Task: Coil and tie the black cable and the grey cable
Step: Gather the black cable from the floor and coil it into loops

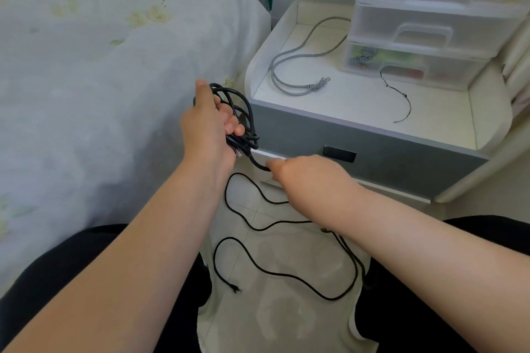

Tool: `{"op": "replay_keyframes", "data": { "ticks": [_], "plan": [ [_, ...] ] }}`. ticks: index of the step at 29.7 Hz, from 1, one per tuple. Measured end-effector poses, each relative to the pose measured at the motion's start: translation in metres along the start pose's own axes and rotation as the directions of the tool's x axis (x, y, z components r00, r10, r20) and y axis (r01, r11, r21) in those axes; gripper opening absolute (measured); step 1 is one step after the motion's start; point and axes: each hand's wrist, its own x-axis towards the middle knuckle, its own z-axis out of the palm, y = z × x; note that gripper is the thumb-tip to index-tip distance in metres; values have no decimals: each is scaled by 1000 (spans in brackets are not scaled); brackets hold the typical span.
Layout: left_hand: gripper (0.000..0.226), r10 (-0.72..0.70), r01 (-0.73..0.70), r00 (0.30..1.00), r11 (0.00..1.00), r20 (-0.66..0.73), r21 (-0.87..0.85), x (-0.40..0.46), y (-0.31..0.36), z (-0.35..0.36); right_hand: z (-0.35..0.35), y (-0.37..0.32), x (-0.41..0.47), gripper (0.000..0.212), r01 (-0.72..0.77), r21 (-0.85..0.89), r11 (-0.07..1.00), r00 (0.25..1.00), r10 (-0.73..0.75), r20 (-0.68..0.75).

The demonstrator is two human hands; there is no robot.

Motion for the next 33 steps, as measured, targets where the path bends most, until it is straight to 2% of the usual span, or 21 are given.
{"op": "replay_keyframes", "data": {
  "ticks": [2,3,6,9,11,12,14,15,18,22,25,28,30,32,33],
  "plan": [
    [39,15,-15,1000,1000,-3,12,-1,-2,2,0,4,2,23,5,67,998,1000,-6,4],
    [39,20,-20,1000,1000,-6,18,-2,-3,3,-2,5,3,7,12,87,996,1000,-13,8],
    [40,44,-43,999,998,-11,37,-3,-8,5,-3,3,4,28,-4,142,990,1000,3,10],
    [42,59,-59,998,998,4,19,-1,-10,4,4,-2,2,10,-2,192,981,997,-14,78],
    [42,77,-77,997,997,12,29,-1,-12,4,6,-5,0,26,-26,266,964,987,-18,163],
    [42,92,-93,996,994,21,50,-1,-13,4,6,-5,0,25,-36,302,953,984,-19,176],
    [43,158,-163,986,977,50,134,-4,-18,6,2,-5,1,15,-43,345,937,990,-5,139],
    [43,205,-215,976,957,72,193,-6,-20,7,-2,-4,2,17,-54,379,924,994,14,107],
    [42,311,-360,932,852,186,380,-9,-26,9,-16,-1,0,29,-52,519,853,998,25,60],
    [37,319,-461,884,714,342,526,-11,-32,9,-30,3,-1,22,-41,620,784,993,-37,112],
    [40,319,-534,845,547,429,645,-9,-35,7,-33,10,0,20,-14,636,772,992,-68,104],
    [41,249,-533,846,418,471,736,-6,-33,6,-36,19,-2,26,29,508,861,998,-49,25],
    [43,166,-501,865,353,474,790,-4,-31,5,-40,24,-4,23,46,466,884,999,-51,-2],
    [49,36,-490,862,317,505,812,-5,-31,3,-41,32,-4,12,76,556,827,996,-85,-9],
    [54,-45,-482,851,330,523,812,-7,-30,1,-42,36,-3,7,85,616,783,995,-98,-13]
  ]
}}
